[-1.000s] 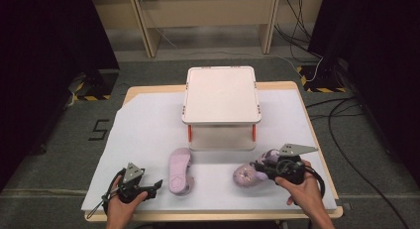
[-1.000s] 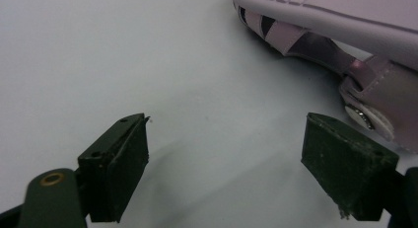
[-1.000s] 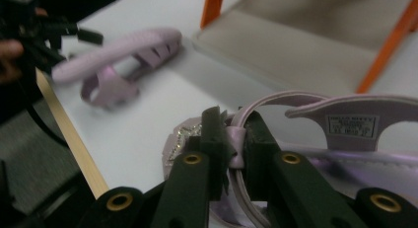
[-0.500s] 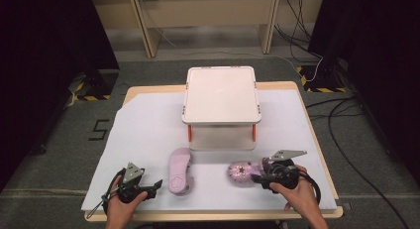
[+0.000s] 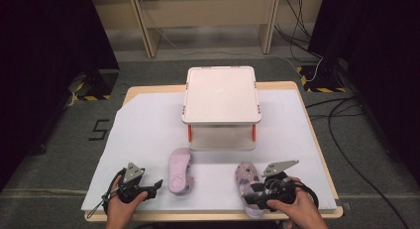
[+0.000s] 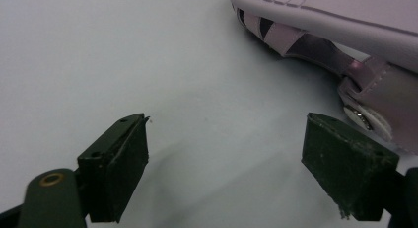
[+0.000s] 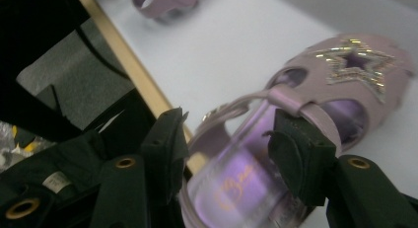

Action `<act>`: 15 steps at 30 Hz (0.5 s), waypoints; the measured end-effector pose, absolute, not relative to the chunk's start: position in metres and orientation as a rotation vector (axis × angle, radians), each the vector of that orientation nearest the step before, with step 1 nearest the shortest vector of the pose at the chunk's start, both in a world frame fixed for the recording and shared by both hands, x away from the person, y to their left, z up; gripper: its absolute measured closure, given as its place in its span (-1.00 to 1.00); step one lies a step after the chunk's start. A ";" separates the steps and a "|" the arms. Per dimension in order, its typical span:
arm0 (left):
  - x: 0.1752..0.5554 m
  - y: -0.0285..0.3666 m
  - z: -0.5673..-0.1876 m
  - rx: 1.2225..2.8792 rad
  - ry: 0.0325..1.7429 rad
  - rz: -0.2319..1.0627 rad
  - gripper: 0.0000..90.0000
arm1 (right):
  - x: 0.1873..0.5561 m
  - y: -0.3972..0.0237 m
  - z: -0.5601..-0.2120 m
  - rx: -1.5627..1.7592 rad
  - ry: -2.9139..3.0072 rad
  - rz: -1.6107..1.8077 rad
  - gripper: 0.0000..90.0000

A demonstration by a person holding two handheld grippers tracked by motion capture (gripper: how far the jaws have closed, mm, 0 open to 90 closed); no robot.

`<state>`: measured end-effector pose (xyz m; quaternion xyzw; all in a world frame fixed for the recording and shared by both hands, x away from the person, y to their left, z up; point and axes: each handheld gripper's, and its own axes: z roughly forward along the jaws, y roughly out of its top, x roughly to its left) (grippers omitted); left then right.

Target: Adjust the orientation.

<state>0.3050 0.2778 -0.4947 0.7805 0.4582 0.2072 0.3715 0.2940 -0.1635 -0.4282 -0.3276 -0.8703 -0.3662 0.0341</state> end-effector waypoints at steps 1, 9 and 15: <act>0.305 0.278 -0.495 2.003 1.174 0.532 -0.61 | 0.292 -0.161 -0.428 -0.974 -2.690 -1.123 0.02; 0.305 0.278 -0.495 2.007 1.173 0.531 -0.61 | 0.275 -0.165 -0.416 -0.915 -2.773 -1.211 0.03; 0.305 0.277 -0.495 2.008 1.171 0.530 -0.61 | 0.271 -0.169 -0.411 -0.931 -2.933 -1.288 0.04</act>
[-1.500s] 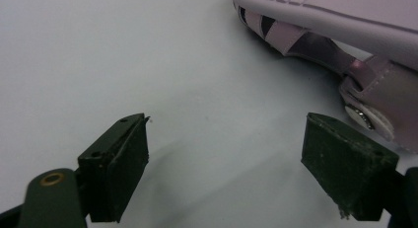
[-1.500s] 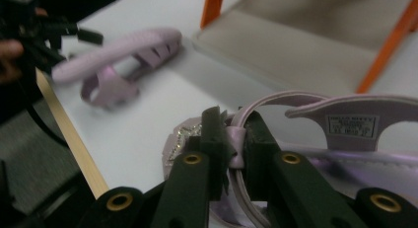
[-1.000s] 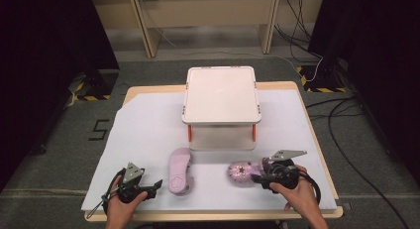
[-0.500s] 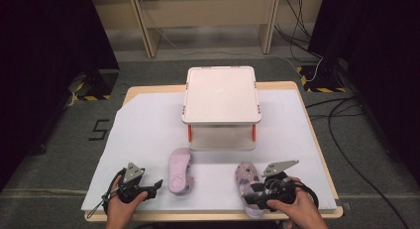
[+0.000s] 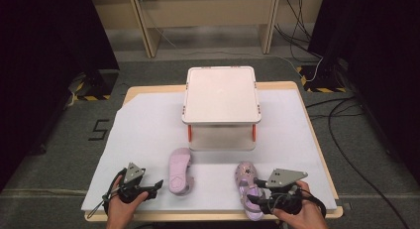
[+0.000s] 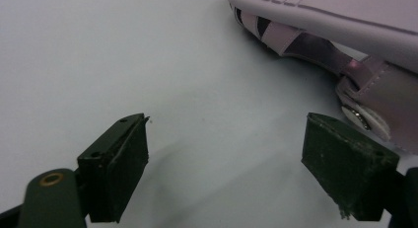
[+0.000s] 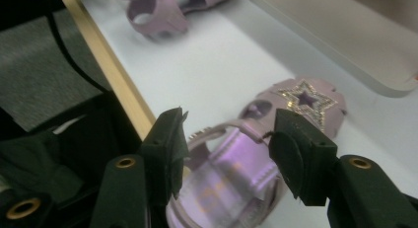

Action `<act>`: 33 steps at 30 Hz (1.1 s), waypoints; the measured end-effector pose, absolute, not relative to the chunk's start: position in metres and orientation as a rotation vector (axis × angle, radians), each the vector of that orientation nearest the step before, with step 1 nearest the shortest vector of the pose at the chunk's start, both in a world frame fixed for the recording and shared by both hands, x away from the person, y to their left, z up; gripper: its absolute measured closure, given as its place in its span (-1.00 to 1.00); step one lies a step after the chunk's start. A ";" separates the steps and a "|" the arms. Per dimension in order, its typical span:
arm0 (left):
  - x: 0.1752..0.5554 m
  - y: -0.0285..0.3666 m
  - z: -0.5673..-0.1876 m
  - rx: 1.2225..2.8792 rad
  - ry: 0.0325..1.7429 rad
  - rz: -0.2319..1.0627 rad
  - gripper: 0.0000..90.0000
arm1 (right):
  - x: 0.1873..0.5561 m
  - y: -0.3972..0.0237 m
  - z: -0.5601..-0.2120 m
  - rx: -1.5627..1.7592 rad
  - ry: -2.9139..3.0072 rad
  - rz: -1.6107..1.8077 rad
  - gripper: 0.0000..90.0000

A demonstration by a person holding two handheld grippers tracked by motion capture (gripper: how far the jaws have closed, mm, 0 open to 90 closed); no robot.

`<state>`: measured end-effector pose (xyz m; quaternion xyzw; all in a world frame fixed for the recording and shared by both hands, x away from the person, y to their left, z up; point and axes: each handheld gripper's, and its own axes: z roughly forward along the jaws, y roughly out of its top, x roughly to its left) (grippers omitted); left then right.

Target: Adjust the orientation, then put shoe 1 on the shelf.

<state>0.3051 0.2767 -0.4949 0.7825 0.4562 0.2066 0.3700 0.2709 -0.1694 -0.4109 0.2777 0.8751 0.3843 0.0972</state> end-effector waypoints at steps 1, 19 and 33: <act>0.305 0.277 -0.495 2.008 1.171 0.530 -0.61 | 0.272 -0.169 -0.412 0.818 2.585 1.132 0.04; 0.306 0.278 -0.495 1.996 1.176 0.530 -0.61 | 0.284 -0.158 -0.439 0.739 2.566 0.910 0.13; 0.306 0.278 -0.495 1.994 1.177 0.533 -0.61 | 0.293 -0.147 -0.430 0.605 2.445 0.882 0.81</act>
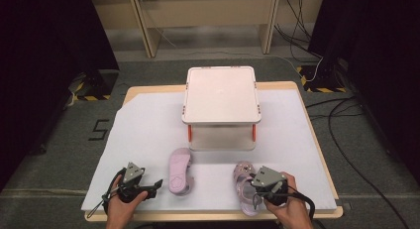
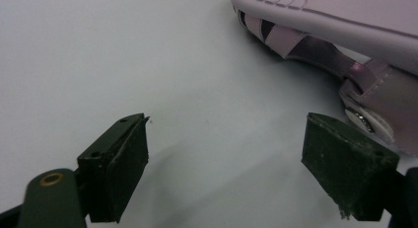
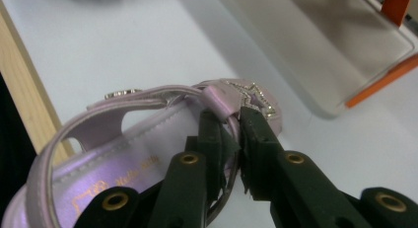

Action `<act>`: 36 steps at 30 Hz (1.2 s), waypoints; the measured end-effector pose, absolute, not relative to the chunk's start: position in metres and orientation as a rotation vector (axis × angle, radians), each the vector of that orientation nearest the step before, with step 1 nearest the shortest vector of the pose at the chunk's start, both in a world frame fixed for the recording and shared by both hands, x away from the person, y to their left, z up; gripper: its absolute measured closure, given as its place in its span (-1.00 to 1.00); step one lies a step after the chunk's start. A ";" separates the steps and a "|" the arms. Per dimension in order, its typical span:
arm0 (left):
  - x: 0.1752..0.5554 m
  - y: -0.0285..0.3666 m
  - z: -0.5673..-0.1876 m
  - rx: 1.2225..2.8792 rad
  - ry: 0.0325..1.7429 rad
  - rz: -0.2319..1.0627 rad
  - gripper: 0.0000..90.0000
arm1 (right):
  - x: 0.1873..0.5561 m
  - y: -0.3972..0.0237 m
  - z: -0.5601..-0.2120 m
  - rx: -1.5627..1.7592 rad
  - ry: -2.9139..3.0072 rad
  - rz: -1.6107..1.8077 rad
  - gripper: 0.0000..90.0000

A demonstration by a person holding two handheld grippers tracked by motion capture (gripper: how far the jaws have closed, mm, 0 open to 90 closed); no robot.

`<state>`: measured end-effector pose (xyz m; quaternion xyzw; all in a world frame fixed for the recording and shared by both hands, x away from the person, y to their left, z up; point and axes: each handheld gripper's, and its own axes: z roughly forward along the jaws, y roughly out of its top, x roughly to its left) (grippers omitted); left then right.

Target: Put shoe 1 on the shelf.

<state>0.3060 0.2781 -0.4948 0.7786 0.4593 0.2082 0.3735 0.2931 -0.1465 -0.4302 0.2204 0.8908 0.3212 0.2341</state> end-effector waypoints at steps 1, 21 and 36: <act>0.306 0.278 -0.495 1.992 1.177 0.534 -0.61 | 0.296 -0.145 -0.428 0.600 2.438 0.903 0.81; 0.305 0.280 -0.493 1.982 1.180 0.537 -0.62 | 0.371 -0.083 -0.424 0.499 2.358 0.948 0.81; 0.306 0.280 -0.494 1.982 1.177 0.533 -0.61 | 0.412 -0.063 -0.443 0.537 2.330 0.905 0.64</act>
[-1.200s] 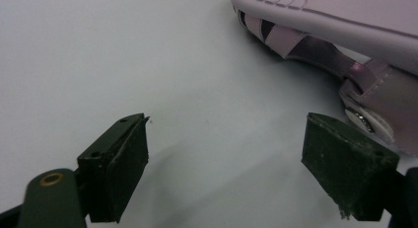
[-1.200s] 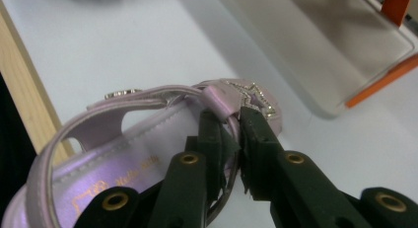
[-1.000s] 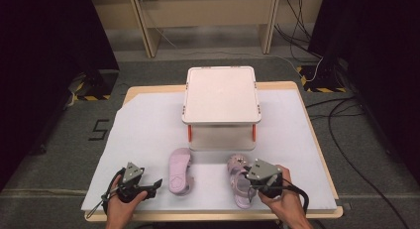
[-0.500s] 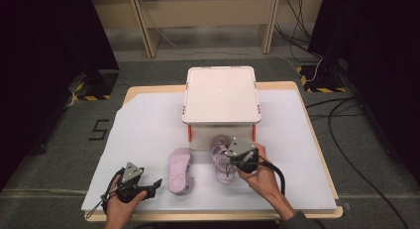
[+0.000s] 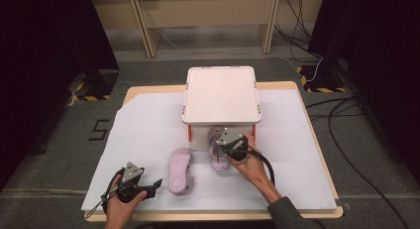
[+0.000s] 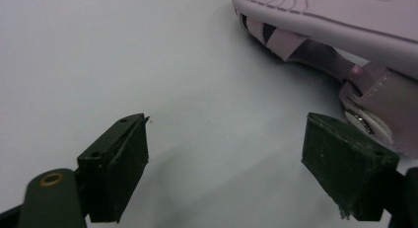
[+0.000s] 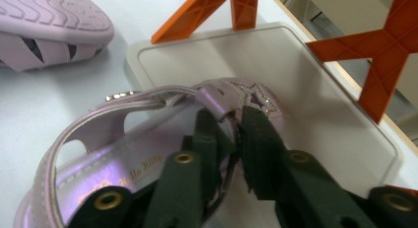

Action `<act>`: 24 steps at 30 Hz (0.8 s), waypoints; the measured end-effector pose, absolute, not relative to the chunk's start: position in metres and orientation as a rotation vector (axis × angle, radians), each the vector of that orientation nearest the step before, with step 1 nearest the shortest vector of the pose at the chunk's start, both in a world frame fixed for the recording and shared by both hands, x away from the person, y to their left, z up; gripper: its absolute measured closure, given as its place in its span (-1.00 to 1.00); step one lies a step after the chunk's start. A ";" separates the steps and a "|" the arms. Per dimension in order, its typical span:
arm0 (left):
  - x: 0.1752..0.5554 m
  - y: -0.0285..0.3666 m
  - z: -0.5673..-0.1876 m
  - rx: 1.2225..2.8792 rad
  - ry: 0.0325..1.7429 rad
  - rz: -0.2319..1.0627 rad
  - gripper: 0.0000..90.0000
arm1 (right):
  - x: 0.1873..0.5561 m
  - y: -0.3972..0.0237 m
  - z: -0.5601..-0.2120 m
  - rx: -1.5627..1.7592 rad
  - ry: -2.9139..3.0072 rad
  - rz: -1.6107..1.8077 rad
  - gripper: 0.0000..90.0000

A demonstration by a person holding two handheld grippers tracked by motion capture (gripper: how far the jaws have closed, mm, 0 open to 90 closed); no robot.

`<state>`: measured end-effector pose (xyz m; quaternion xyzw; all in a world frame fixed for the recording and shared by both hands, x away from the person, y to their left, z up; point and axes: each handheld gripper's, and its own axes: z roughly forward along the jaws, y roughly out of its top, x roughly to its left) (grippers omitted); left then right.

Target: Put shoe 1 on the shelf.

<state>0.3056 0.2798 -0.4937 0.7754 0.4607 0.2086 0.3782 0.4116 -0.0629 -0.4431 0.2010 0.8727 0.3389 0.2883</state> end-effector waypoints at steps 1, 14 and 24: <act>0.306 0.280 -0.494 1.984 1.178 0.533 -0.61 | 0.411 -0.063 -0.441 0.519 2.318 0.880 0.48; 0.306 0.279 -0.494 1.991 1.175 0.532 -0.61 | 0.397 -0.080 -0.430 0.623 2.344 0.955 -0.02; 0.305 0.279 -0.494 1.987 1.174 0.534 -0.62 | 0.373 -0.095 -0.418 0.726 2.323 1.098 -0.22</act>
